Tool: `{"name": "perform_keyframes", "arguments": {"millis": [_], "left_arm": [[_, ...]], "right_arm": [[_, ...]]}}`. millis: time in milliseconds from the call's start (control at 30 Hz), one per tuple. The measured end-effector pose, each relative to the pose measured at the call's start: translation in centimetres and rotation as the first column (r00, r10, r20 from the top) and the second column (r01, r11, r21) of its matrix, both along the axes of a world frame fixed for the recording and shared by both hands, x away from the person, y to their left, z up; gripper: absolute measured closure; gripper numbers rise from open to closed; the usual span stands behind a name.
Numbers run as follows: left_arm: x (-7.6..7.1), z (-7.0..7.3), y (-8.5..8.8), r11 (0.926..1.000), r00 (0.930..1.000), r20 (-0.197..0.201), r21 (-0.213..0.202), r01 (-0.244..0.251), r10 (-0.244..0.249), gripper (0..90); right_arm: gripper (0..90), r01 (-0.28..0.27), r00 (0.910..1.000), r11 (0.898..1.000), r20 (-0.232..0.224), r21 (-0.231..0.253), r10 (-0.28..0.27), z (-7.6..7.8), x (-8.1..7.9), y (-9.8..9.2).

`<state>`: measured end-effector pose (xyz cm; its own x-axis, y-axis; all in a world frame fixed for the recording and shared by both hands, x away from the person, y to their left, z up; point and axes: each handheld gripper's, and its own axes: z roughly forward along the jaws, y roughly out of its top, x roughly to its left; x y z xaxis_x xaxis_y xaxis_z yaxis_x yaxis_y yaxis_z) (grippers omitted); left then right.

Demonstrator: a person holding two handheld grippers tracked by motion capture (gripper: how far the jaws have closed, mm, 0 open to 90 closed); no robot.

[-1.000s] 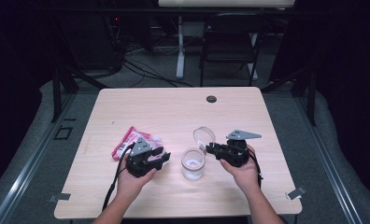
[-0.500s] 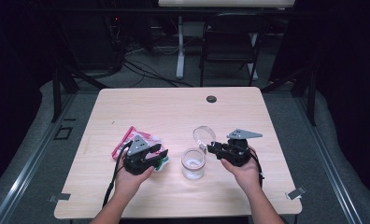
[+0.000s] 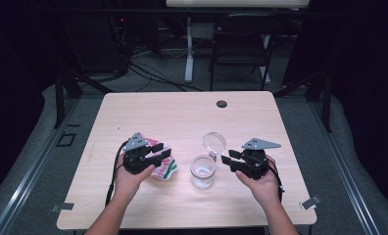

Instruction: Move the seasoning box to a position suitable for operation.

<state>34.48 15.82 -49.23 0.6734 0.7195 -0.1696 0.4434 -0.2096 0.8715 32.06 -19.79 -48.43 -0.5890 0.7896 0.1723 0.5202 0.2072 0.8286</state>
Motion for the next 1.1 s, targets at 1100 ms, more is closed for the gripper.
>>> {"name": "perform_keyframes", "arguments": {"millis": [1100], "left_arm": [[-3.2, -3.7, 3.6, 0.9923, 0.9974, -0.029, 0.107, -0.062, 0.066, 57.0]], "right_arm": [[68.5, 0.028, 0.9991, 0.996, -0.033, 0.085, -0.026, -0.6, 2.1, 0.3]]}}
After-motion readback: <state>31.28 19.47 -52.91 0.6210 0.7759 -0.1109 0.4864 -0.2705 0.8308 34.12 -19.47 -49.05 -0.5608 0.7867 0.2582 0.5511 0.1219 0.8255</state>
